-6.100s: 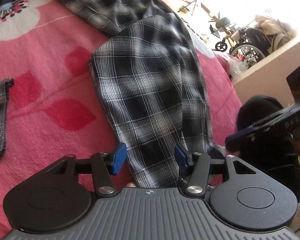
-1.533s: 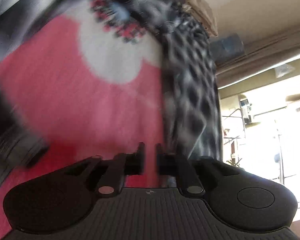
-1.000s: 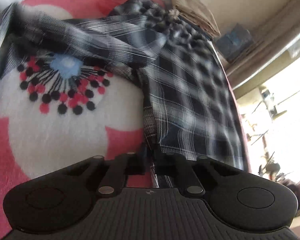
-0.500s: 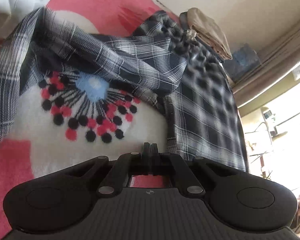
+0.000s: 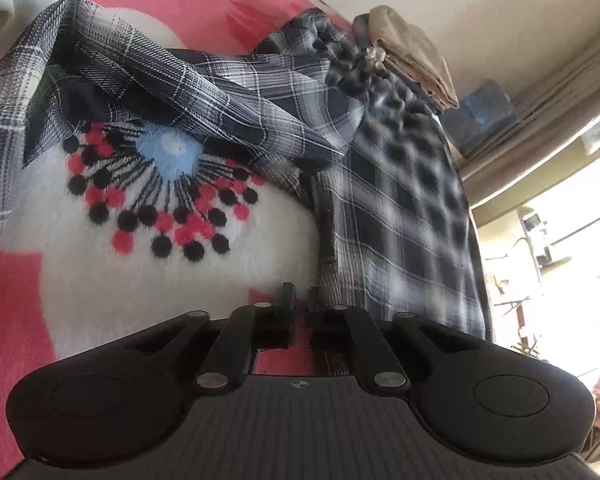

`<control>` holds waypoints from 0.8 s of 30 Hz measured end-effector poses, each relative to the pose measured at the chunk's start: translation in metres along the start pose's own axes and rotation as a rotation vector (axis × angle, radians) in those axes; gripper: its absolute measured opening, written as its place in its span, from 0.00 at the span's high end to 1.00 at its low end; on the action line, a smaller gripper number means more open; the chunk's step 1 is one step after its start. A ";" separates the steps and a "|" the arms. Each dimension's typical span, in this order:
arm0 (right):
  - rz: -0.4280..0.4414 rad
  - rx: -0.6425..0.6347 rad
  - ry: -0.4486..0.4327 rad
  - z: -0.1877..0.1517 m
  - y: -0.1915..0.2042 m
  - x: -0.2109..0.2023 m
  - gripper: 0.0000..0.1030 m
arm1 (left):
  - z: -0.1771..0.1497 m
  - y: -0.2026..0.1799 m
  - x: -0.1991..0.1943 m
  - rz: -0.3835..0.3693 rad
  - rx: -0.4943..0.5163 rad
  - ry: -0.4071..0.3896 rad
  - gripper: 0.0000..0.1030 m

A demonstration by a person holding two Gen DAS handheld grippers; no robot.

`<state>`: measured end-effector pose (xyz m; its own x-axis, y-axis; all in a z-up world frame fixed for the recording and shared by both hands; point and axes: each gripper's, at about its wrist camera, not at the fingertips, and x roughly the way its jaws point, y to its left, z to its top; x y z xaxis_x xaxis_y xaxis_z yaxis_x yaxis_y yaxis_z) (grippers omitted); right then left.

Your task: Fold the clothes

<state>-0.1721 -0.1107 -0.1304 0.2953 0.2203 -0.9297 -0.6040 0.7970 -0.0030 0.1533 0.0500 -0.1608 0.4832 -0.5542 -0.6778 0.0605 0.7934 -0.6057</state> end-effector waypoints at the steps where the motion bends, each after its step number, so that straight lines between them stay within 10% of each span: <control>1: 0.027 0.016 -0.002 -0.003 0.001 -0.005 0.53 | -0.002 -0.001 -0.004 -0.001 0.014 0.004 0.81; 10: 0.295 0.533 0.003 -0.079 -0.022 -0.044 0.51 | -0.067 -0.028 -0.075 -0.029 0.338 0.165 0.47; 17: 0.152 0.993 -0.182 -0.155 -0.068 -0.093 0.51 | -0.158 -0.057 -0.118 -0.134 0.608 0.531 0.43; 24: -0.002 1.175 -0.211 -0.200 -0.108 -0.109 0.56 | -0.258 -0.079 -0.118 -0.202 0.972 0.911 0.42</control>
<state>-0.2868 -0.3329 -0.1023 0.4774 0.2187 -0.8511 0.4112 0.8003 0.4363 -0.1338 -0.0125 -0.1405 -0.3328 -0.3488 -0.8761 0.8347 0.3234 -0.4458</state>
